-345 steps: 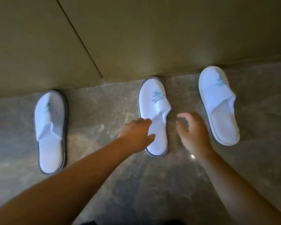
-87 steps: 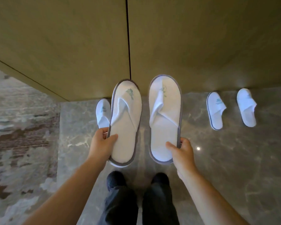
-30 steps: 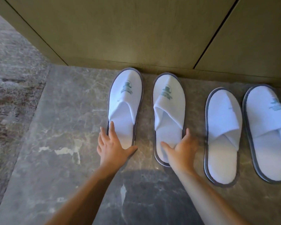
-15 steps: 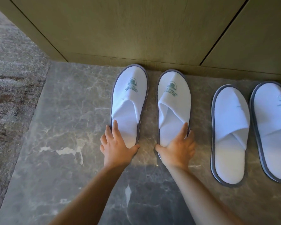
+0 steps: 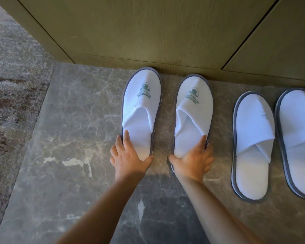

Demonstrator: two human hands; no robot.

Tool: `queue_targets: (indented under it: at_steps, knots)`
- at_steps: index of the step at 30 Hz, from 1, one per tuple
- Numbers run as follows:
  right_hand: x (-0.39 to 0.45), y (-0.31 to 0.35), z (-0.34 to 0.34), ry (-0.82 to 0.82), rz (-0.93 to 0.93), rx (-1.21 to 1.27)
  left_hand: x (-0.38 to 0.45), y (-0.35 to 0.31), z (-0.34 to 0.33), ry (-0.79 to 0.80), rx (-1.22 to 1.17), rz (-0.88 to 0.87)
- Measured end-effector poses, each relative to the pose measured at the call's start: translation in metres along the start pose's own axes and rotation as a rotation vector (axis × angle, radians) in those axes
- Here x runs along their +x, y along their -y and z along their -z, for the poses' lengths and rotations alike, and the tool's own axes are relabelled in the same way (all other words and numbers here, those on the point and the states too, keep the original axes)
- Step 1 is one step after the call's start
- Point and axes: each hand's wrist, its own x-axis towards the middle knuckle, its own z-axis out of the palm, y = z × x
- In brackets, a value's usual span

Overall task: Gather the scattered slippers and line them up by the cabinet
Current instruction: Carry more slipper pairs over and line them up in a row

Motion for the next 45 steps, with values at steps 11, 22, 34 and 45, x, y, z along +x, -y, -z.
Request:
queue_targets:
  at_steps: [11, 22, 34, 45]
  knots:
    - [-0.002, 0.001, 0.003, 0.011, 0.033, 0.0, -0.005, -0.004, 0.006, 0.025, 0.056, -0.023]
    - [0.008, -0.093, 0.082, -0.261, 0.013, -0.024, -0.044, -0.066, -0.025, 0.287, 0.252, -0.647]
    - [0.027, -0.117, 0.086, -0.135, -0.114, 0.027, -0.042, -0.075, -0.046, 0.304, 0.543, -0.78]
    - [0.012, -0.139, 0.228, -0.31, -0.143, 0.066, -0.077, -0.168, -0.019, 0.298, 0.412, -0.906]
